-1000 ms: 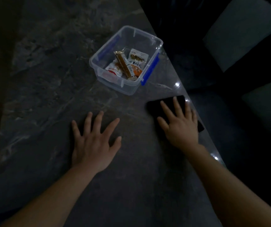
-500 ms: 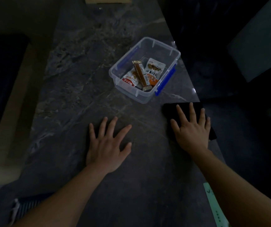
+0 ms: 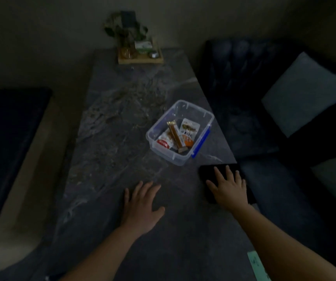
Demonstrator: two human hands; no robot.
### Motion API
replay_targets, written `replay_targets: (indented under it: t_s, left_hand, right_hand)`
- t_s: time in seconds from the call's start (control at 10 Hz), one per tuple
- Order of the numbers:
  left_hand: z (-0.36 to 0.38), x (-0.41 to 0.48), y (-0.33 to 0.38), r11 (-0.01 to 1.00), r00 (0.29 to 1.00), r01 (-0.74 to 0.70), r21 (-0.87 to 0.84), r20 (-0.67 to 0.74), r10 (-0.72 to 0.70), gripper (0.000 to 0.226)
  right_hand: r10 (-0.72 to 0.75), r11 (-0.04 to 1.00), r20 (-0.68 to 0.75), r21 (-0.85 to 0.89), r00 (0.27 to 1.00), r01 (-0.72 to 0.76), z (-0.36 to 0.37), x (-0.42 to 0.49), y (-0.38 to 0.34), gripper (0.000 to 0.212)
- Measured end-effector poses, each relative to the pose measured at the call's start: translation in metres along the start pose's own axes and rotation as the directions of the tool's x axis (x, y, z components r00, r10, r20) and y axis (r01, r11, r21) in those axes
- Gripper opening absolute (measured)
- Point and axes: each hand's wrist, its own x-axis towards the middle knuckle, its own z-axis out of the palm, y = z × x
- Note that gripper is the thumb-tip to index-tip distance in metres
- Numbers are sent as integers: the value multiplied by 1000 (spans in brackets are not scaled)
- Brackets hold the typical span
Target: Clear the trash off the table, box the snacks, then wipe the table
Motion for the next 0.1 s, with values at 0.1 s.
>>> replay_targets:
  t_s: [0.1]
  left_hand:
    - [-19,-17,-6,998,1000,-11,68,6,11,64]
  right_hand:
    - [-7,1000,-72,-21,997,5,-10,-18,-14,68]
